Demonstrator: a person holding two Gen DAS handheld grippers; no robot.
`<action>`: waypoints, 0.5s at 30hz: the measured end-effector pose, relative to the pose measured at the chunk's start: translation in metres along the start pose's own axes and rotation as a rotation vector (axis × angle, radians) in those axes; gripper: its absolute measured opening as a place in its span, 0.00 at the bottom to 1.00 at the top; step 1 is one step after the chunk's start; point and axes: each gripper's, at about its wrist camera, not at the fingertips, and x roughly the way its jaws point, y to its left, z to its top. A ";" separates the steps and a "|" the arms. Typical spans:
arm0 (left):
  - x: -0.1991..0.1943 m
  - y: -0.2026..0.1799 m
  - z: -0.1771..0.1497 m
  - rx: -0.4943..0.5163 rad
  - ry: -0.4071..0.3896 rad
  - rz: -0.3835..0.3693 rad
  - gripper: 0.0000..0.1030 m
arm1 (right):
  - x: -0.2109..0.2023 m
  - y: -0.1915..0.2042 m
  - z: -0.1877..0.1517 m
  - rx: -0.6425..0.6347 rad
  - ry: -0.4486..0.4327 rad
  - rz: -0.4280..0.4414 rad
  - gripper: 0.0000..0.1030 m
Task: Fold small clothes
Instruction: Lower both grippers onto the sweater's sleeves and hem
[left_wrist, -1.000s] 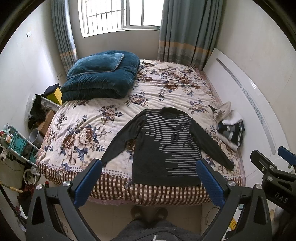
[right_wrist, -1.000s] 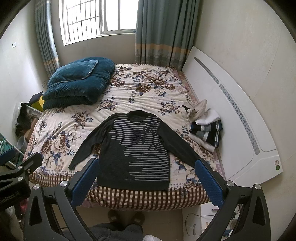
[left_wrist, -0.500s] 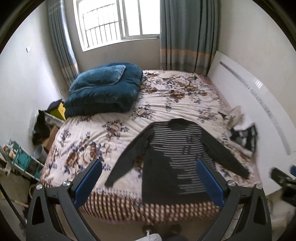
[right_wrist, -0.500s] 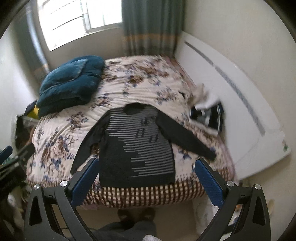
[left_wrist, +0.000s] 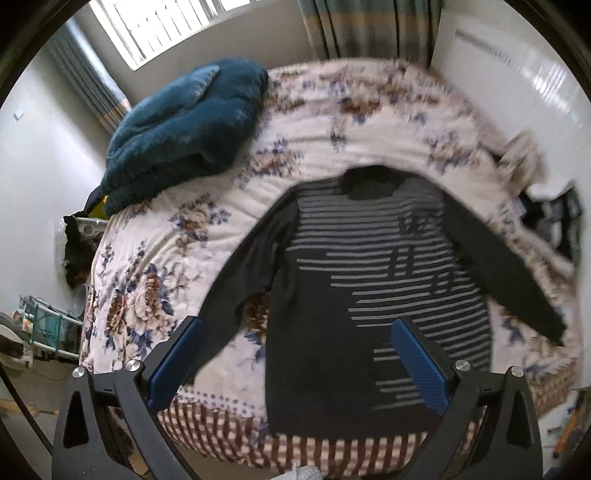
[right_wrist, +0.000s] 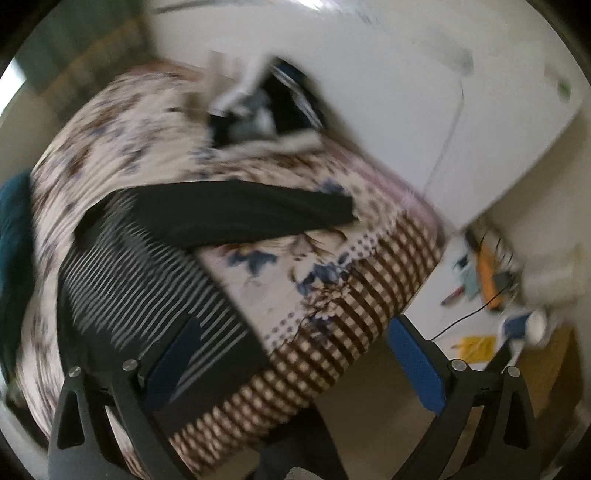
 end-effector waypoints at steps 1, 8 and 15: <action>0.026 -0.018 0.008 0.001 0.033 0.008 1.00 | 0.038 -0.019 0.017 0.069 0.040 0.009 0.94; 0.147 -0.072 0.010 -0.019 0.197 0.025 1.00 | 0.218 -0.112 0.080 0.480 0.156 0.085 0.75; 0.234 -0.097 0.006 -0.034 0.276 0.012 1.00 | 0.352 -0.150 0.106 0.760 0.224 0.206 0.73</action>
